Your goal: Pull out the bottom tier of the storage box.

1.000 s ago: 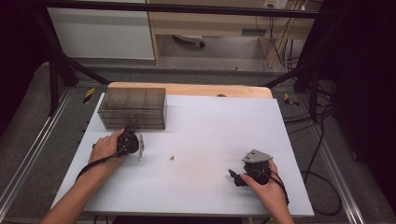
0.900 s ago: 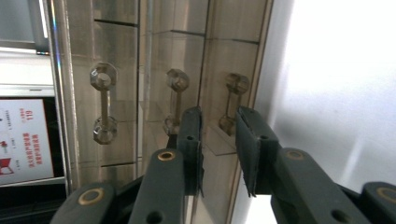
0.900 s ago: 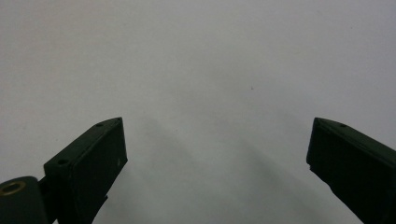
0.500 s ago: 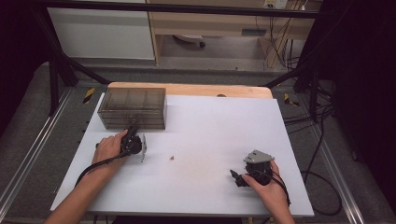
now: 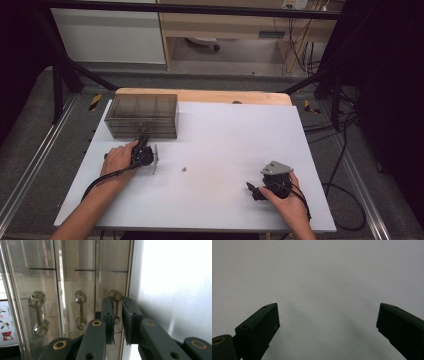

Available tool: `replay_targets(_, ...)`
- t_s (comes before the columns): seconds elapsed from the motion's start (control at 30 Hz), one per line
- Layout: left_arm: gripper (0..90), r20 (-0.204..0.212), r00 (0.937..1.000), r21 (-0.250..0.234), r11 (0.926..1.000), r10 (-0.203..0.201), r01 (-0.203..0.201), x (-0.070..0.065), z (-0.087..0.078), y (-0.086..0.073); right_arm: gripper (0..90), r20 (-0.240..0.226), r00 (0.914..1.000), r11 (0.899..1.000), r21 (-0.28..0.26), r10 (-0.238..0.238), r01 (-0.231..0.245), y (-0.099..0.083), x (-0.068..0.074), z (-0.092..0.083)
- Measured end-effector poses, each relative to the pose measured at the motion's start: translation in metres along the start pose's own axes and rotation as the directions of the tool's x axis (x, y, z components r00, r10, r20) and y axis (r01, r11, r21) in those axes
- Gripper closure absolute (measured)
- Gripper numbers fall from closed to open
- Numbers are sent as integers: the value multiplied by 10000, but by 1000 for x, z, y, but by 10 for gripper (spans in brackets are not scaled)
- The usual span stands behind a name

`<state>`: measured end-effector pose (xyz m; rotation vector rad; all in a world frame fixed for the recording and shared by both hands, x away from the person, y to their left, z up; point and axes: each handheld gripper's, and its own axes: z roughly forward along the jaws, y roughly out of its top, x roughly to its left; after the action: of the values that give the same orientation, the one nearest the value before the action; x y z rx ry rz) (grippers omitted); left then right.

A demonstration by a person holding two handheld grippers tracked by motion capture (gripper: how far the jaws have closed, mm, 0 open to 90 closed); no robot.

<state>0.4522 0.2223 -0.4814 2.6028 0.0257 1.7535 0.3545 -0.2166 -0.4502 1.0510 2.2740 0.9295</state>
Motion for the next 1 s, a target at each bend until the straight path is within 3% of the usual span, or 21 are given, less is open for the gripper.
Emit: replay_targets(1.0, 796, -629, 9980, 50, 9999, 105, -102, -7, 6, 0, 50, -21, 10000, 10000, 74, -31, 31, -1, 0, 0)
